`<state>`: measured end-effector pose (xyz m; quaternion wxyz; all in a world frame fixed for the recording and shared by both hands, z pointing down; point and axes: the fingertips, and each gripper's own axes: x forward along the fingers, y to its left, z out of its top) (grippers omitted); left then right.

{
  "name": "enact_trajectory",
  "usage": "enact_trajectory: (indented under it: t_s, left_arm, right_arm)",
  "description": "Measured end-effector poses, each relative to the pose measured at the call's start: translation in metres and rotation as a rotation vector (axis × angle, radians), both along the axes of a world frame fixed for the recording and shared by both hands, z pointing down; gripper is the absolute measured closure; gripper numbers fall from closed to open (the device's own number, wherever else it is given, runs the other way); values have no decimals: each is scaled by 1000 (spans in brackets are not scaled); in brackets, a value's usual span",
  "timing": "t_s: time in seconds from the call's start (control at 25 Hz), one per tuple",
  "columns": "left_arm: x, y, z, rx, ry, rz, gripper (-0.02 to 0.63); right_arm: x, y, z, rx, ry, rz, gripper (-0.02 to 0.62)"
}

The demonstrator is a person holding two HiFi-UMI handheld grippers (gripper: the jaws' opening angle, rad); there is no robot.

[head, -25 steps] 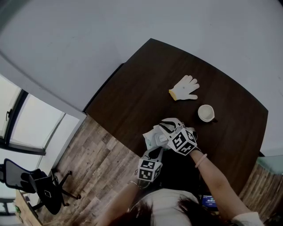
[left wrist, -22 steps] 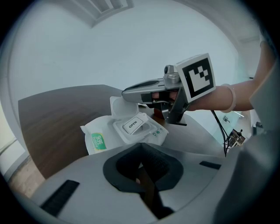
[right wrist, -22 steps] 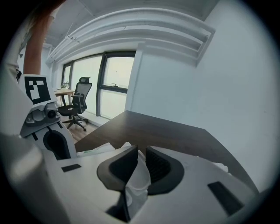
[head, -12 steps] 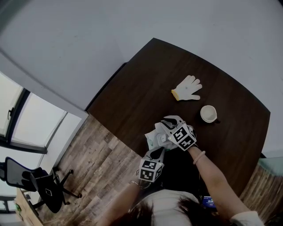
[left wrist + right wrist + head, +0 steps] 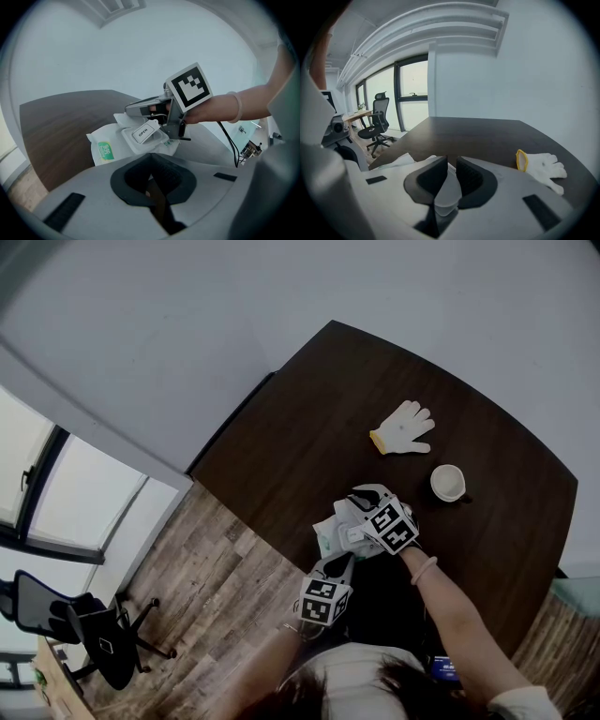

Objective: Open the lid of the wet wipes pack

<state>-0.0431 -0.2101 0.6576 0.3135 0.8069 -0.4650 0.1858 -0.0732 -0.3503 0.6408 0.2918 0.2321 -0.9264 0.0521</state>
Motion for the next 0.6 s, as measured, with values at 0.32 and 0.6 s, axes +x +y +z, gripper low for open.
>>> enact_trajectory:
  t_s: [0.32,0.6]
  left_arm:
    - [0,1,-3,-35,38,10,588]
    - [-6,0,-14,-7,33,7,588]
  right_arm:
    - [4,-3,-18,4,-51,38,528]
    - [12,4,-39,34,-68,55,527]
